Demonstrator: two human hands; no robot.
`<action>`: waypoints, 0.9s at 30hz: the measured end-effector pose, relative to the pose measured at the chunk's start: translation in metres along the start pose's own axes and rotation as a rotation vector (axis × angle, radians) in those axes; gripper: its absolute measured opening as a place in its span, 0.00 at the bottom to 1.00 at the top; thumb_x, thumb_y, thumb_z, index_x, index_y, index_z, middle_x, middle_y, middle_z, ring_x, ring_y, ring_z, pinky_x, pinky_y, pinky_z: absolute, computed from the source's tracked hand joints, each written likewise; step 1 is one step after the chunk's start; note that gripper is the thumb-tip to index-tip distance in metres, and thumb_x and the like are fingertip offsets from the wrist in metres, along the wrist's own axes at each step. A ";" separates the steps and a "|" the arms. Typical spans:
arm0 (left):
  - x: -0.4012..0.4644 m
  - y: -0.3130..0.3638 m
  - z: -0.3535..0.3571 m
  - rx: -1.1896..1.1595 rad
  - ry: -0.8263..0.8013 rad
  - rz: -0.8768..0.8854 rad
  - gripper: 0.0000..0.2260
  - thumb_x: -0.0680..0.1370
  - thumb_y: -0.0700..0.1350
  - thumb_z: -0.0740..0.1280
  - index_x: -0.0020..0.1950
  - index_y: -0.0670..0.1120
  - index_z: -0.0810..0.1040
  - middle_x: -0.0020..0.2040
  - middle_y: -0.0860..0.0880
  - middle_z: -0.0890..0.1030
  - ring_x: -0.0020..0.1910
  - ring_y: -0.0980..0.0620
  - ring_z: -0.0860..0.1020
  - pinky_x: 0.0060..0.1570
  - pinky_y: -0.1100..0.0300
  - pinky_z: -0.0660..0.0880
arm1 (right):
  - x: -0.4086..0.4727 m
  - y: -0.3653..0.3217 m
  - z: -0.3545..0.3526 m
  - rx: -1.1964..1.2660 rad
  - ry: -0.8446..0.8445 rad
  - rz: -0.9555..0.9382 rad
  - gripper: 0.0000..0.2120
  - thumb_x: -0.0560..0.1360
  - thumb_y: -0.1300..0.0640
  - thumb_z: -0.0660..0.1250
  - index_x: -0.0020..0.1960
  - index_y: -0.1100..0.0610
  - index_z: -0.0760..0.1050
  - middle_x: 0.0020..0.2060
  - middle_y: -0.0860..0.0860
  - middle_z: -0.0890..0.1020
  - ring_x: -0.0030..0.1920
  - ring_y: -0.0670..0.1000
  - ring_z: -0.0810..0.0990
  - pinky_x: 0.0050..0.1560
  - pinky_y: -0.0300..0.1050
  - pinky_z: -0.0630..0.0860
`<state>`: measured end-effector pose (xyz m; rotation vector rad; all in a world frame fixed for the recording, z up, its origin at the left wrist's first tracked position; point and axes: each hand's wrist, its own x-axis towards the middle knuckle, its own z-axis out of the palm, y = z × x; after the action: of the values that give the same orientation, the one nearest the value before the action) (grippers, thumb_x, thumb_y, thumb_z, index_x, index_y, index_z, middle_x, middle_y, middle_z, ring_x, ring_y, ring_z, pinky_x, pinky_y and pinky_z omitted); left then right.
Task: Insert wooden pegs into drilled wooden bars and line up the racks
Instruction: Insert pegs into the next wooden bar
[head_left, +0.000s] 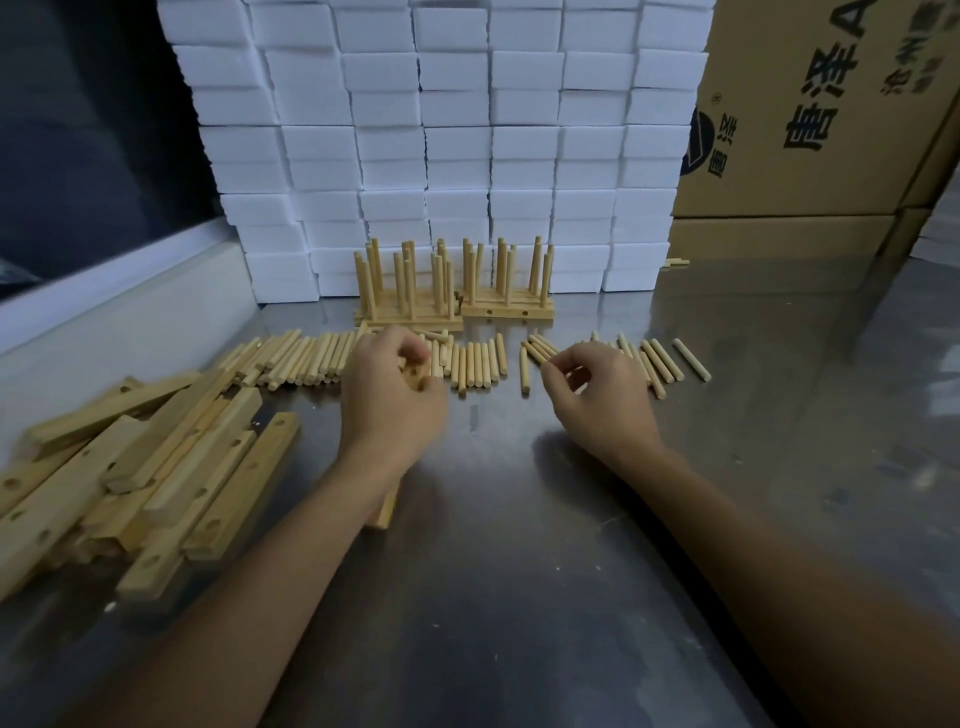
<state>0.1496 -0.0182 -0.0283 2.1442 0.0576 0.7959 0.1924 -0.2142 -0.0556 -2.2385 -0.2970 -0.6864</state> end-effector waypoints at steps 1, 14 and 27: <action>0.000 0.003 0.001 -0.162 0.040 -0.069 0.15 0.71 0.35 0.72 0.44 0.54 0.74 0.48 0.53 0.78 0.44 0.56 0.77 0.30 0.70 0.73 | -0.002 -0.004 0.001 0.010 -0.009 -0.017 0.03 0.78 0.56 0.69 0.47 0.53 0.81 0.40 0.45 0.81 0.40 0.43 0.79 0.43 0.34 0.75; 0.001 0.003 0.003 -1.056 0.052 -0.719 0.14 0.71 0.31 0.73 0.52 0.45 0.78 0.50 0.42 0.83 0.48 0.44 0.84 0.48 0.51 0.83 | -0.034 -0.058 0.027 0.595 -0.498 -0.019 0.24 0.75 0.52 0.73 0.69 0.49 0.69 0.38 0.55 0.85 0.36 0.56 0.85 0.40 0.55 0.84; -0.013 0.005 0.021 -0.975 -0.328 -0.648 0.12 0.83 0.42 0.60 0.57 0.37 0.79 0.52 0.38 0.84 0.52 0.43 0.83 0.55 0.48 0.78 | -0.028 -0.051 0.023 0.486 -0.239 -0.036 0.20 0.77 0.57 0.72 0.67 0.55 0.75 0.44 0.50 0.84 0.43 0.45 0.84 0.45 0.40 0.82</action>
<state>0.1504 -0.0400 -0.0412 1.1722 0.1479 0.0279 0.1569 -0.1630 -0.0537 -1.8471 -0.5600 -0.3167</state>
